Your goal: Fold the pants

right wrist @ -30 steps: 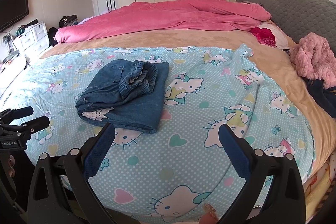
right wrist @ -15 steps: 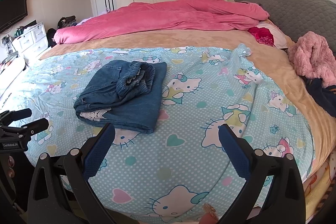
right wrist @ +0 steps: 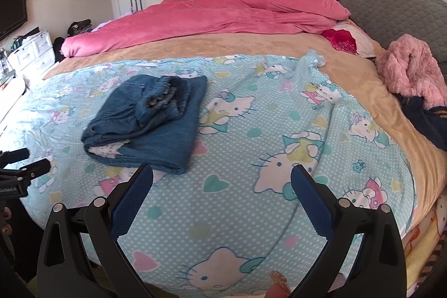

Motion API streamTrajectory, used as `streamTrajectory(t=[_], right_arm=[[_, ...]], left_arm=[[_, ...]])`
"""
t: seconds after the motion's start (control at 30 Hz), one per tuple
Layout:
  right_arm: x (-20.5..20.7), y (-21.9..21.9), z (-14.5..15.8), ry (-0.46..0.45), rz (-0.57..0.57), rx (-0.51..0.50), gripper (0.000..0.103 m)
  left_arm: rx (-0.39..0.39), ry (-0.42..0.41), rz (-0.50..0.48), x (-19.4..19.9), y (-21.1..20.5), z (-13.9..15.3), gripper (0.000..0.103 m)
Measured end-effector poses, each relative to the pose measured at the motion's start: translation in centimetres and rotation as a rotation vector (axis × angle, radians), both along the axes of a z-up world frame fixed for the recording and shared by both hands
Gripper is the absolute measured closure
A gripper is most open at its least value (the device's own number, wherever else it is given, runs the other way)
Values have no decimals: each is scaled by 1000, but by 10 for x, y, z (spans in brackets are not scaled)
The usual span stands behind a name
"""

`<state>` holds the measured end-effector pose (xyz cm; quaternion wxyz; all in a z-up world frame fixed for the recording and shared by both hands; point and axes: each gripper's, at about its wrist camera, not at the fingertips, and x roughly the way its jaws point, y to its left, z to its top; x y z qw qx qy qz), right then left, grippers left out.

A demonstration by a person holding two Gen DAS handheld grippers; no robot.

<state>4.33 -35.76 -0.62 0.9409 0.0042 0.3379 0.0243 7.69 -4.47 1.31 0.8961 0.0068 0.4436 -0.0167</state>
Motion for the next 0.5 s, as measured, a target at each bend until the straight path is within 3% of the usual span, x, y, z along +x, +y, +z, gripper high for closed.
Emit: streamTrajectory(t=[0.27, 0.33, 0.43, 0.5], right_arm=[[41, -50, -19, 38, -130, -31, 4], [69, -79, -23, 54, -189, -49, 4], [110, -122, -28, 87, -279, -87, 4], [147, -155, -33, 148, -338, -77, 4]], left_arm=[[-24, 30, 177, 29, 81, -12, 9], [-28, 39, 240, 46, 111, -14, 9], [26, 69, 374, 82, 168, -22, 9], [35, 82, 429, 105, 199, -27, 9]])
